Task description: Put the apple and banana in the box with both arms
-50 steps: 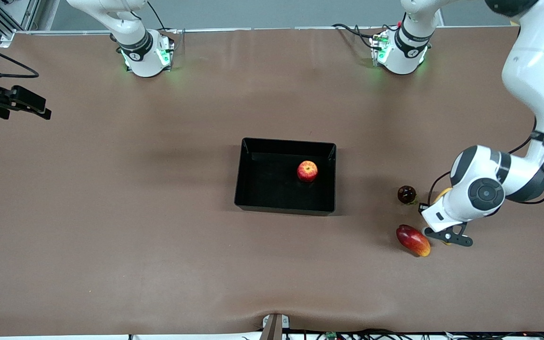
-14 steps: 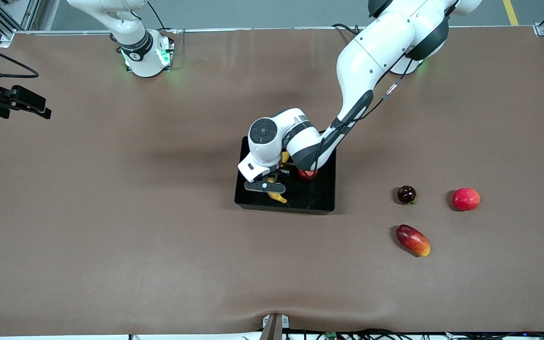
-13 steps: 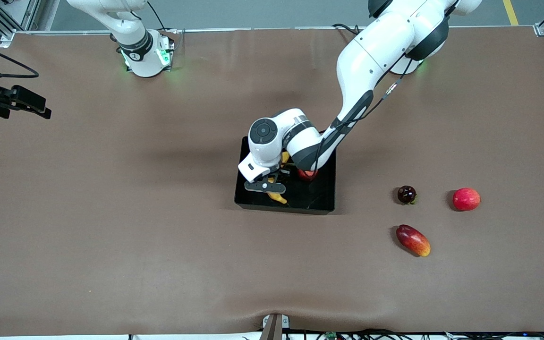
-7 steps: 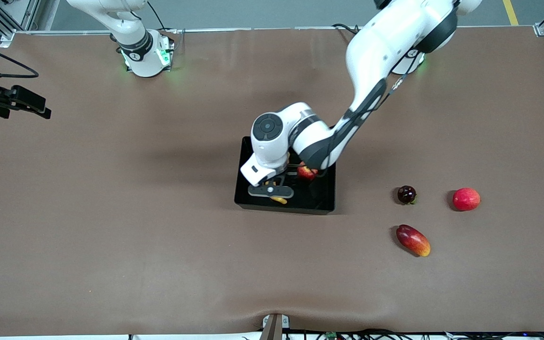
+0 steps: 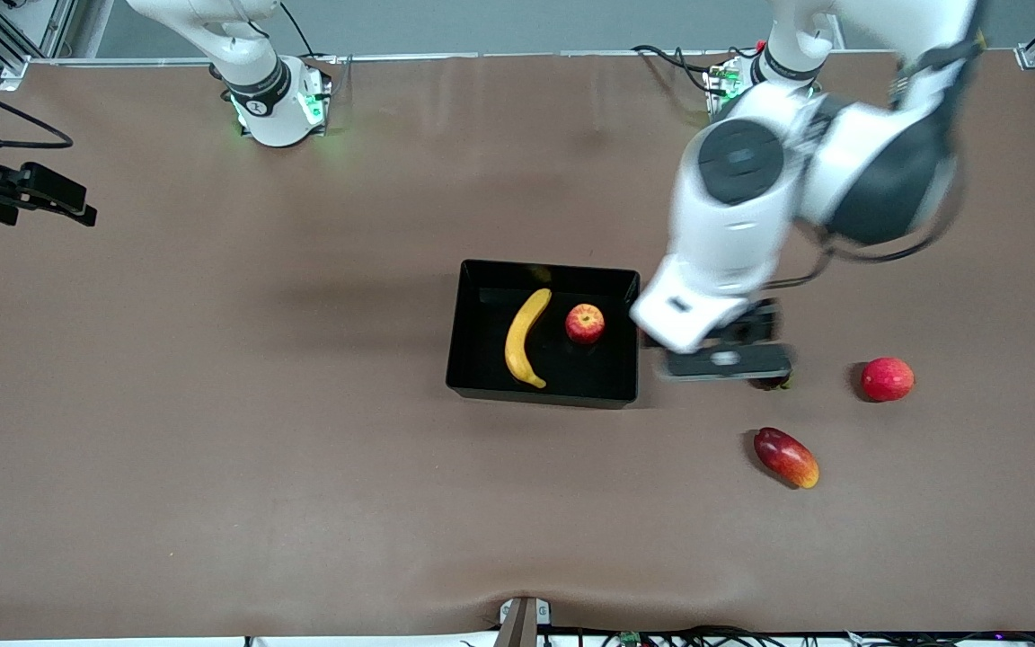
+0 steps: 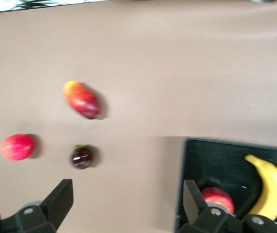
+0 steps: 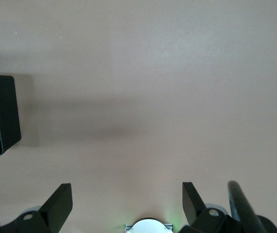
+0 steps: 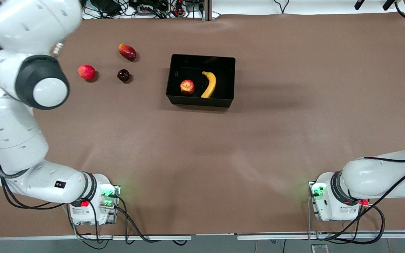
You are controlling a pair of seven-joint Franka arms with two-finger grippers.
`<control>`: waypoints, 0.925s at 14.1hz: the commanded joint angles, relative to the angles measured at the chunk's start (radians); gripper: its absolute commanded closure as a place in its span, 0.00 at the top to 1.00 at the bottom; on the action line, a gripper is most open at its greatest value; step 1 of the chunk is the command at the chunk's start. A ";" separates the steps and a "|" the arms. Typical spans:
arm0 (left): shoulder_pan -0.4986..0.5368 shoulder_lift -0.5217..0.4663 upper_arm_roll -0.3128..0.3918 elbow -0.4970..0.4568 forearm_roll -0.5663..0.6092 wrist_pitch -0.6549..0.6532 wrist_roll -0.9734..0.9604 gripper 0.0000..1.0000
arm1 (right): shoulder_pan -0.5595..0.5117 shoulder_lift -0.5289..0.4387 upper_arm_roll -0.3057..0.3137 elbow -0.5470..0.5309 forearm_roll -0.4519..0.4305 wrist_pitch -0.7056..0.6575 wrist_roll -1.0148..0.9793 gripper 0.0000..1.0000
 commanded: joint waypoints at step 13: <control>0.208 -0.451 0.151 -0.347 -0.247 -0.099 0.381 1.00 | -0.009 -0.022 0.007 -0.015 -0.011 -0.001 0.002 1.00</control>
